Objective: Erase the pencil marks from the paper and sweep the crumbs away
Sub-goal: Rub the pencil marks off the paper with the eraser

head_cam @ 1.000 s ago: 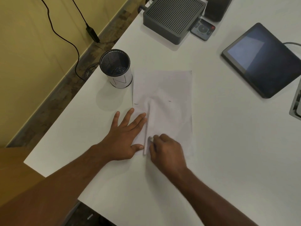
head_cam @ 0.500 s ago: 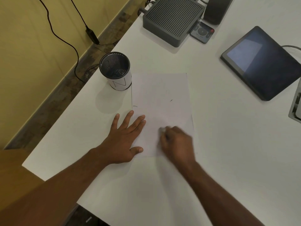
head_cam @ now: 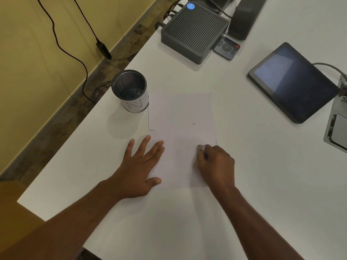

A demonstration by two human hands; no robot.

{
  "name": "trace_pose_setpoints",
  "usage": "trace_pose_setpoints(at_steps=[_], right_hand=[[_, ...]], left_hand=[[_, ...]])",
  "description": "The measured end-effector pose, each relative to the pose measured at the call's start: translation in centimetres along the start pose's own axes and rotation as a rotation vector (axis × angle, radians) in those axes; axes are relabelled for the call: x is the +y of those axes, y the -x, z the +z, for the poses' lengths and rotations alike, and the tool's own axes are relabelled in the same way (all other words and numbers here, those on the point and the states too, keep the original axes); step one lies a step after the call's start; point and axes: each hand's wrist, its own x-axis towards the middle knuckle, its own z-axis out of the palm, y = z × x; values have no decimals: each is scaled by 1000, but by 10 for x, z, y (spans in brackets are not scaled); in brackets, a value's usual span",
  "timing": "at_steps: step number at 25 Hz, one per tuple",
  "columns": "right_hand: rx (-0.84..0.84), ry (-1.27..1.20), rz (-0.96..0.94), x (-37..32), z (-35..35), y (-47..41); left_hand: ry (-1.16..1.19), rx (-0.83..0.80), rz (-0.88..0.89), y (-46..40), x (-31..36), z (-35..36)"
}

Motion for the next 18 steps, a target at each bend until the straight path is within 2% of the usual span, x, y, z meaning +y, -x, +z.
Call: trace_pose_setpoints(at_steps=[2, 4, 5, 6, 9, 11, 14, 15, 18], right_hand=[[-82, -32, -53, -19, 4, 12], [-230, -78, -256, -41, 16, 45], [-272, -92, -289, -39, 17, 42], [-269, -89, -236, -31, 15, 26], [-51, -47, -16, -8, 7, -24], [-95, -54, -41, -22, 9, -19], [-271, -83, -293, -38, 20, 8], [-265, -71, -257, -31, 19, -9], [-79, -45, -28, -9, 11, -61]], left_hand=[[2, 14, 3, 0, 0, 1], [1, 15, 13, 1, 0, 1], [3, 17, 17, 1, -1, 1], [10, 23, 15, 2, -2, 2], [22, 38, 17, 3, -1, 2], [32, 42, 18, 3, 0, 1], [19, 57, 30, 4, 0, 0], [18, 61, 32, 4, 0, -1], [11, 78, 39, 6, 0, -1]])
